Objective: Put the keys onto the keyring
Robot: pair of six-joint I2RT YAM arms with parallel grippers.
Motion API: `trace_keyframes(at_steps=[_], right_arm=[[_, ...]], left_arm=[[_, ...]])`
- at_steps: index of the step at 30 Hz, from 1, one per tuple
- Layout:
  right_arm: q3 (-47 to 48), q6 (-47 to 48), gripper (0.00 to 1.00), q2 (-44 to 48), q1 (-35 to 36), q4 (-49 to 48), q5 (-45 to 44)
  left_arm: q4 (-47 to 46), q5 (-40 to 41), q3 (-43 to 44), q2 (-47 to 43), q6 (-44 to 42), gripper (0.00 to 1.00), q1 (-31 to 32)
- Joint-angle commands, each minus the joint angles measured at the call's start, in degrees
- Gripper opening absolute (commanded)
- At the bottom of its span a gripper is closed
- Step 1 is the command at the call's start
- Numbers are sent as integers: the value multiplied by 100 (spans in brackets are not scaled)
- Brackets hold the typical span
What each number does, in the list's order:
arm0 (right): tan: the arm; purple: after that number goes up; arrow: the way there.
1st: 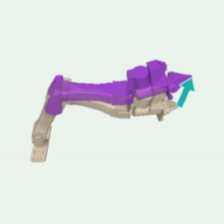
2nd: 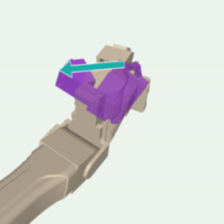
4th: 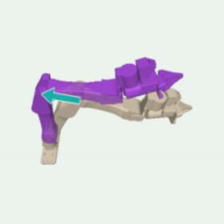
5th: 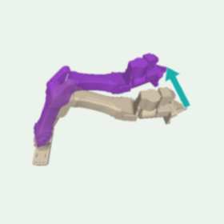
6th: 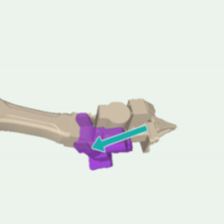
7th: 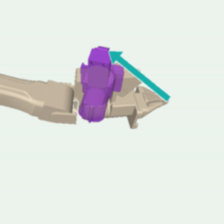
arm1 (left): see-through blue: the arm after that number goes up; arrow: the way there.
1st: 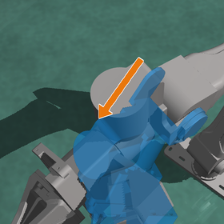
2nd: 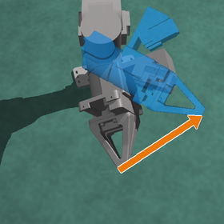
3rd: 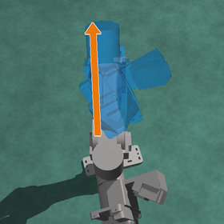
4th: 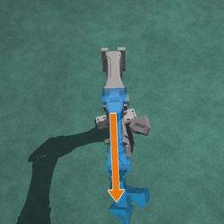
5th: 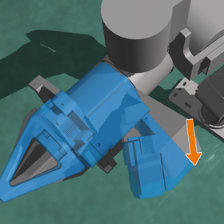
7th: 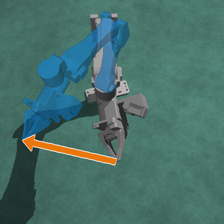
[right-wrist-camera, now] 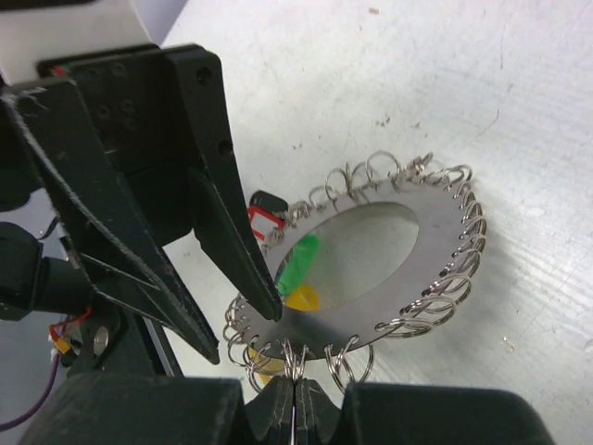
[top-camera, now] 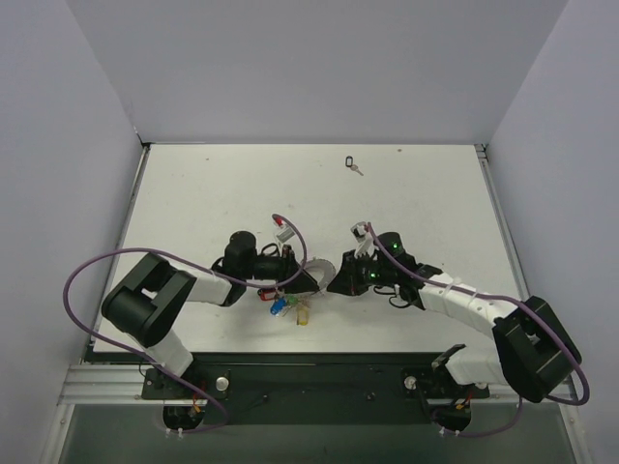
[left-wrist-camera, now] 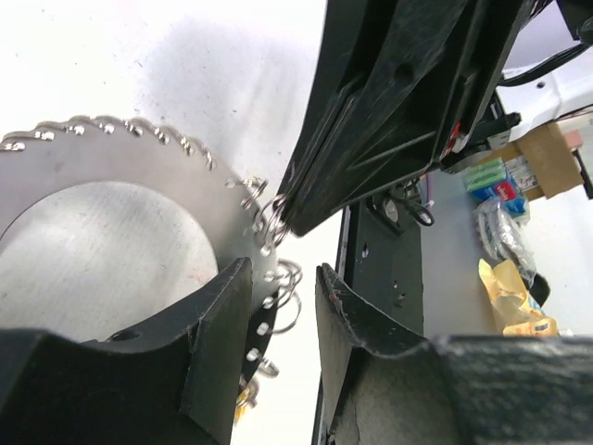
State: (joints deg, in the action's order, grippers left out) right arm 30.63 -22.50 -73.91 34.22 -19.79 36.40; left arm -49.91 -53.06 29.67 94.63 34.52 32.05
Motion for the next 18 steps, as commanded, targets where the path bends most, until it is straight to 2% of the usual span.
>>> trace_keyframes(at_steps=[1, 3, 9, 12, 18], right_arm=[[-75, -140, 0, 482, -91, -789, 25], [-119, -176, 0, 658, -99, -877, -45], [-84, -316, 0, 852, -135, -1325, -142], [-49, -377, 0, 861, -152, -1545, -116], [118, -386, 0, 861, -205, -1774, 59]], left_arm=[[-1387, -231, -216, -94, 695, 44, -251], [-2108, -363, -295, 46, 1161, 44, -322], [-3129, -513, -199, 354, 1856, 44, -340], [-3060, -469, -120, 214, 1857, 44, -340], [-2068, -161, 39, -445, 1330, 43, -340]])
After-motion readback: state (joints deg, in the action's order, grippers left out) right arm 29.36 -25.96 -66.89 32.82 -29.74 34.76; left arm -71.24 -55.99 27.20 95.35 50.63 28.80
